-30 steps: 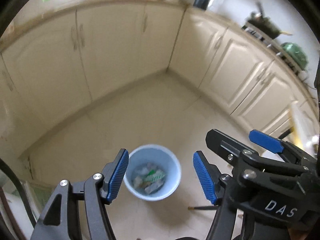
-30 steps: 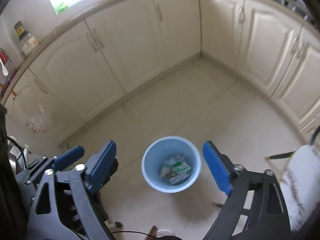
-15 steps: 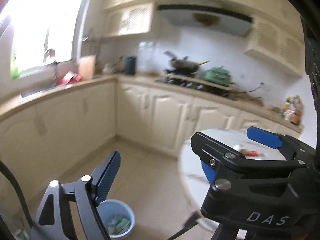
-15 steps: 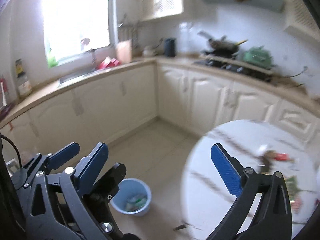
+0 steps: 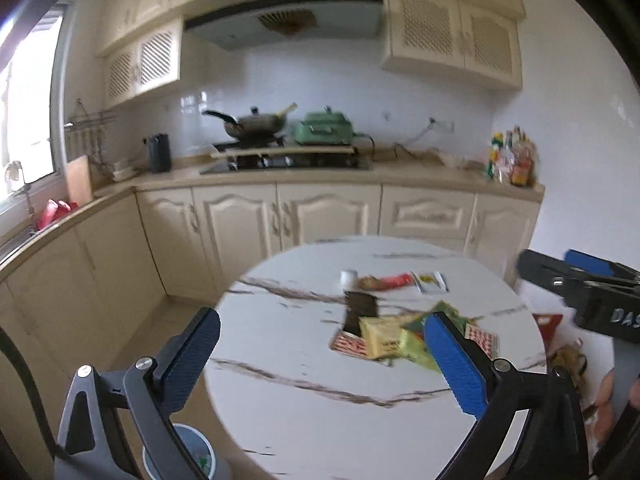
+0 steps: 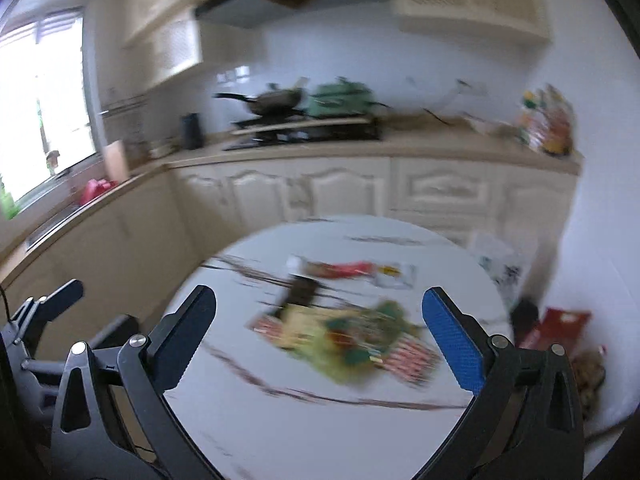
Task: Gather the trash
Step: 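Move both tools back to the table, then grasp the dark seaweed packet with the left gripper while the right gripper grasps the white sachet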
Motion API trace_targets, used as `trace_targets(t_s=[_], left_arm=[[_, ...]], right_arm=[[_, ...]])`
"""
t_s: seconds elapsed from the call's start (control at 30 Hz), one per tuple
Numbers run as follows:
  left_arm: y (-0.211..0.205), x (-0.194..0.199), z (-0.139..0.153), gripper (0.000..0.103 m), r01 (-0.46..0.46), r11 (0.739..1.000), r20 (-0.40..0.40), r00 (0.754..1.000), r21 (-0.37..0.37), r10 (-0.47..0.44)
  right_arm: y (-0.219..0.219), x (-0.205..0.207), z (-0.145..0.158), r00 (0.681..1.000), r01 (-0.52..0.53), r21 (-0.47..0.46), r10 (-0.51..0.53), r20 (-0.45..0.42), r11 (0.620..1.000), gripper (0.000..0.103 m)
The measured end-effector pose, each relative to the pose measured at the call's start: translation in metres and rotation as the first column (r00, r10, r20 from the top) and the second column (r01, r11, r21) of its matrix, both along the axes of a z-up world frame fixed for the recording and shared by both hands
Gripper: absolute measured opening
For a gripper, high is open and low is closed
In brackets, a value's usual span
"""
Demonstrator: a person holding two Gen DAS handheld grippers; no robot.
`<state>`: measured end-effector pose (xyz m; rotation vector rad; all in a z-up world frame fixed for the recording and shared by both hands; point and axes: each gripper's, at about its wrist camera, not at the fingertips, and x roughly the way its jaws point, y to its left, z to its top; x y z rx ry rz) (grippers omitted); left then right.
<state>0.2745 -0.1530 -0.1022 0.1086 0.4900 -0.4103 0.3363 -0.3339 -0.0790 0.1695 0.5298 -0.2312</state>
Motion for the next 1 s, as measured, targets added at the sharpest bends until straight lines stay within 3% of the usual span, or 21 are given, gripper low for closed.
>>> trace_targets(t_s=[0.2, 0.3, 0.43, 0.67, 0.83, 1.0], left_arm=[[-0.05, 0.086, -0.006, 0.101, 0.04, 0.997, -0.129, 0.991, 0.071, -0.03], [-0.069, 0.128, -0.013, 0.101, 0.067, 0.996, -0.199, 0.979, 0.067, -0.052], [-0.06, 0.137, -0.024, 0.101, 0.057, 0.997, -0.251, 0.967, 0.061, -0.04], [-0.08, 0.201, -0.046, 0.101, 0.083, 0.995, -0.321, 0.945, 0.063, -0.059], [-0.101, 0.261, -0.068, 0.101, 0.099, 0.994, -0.408, 0.91, 0.052, -0.069], [-0.121, 0.304, -0.09, 0.101, 0.085, 0.991, -0.473, 0.881, 0.102, -0.027]], right_arm=[[-0.07, -0.011, -0.032, 0.995, 0.083, 0.047, -0.08, -0.062, 0.995, 0.103], [-0.086, -0.001, -0.053, 0.991, 0.091, 0.06, -0.085, -0.103, 0.994, 0.103], [-0.097, 0.013, -0.079, 0.985, 0.094, 0.072, -0.082, -0.153, 0.993, 0.103], [-0.117, 0.05, -0.101, 0.975, 0.086, 0.072, -0.069, -0.209, 0.994, 0.103], [-0.123, 0.074, -0.108, 0.971, 0.078, 0.069, -0.06, -0.23, 0.995, 0.103], [-0.129, 0.091, -0.117, 0.966, 0.072, 0.071, -0.052, -0.254, 0.995, 0.103]])
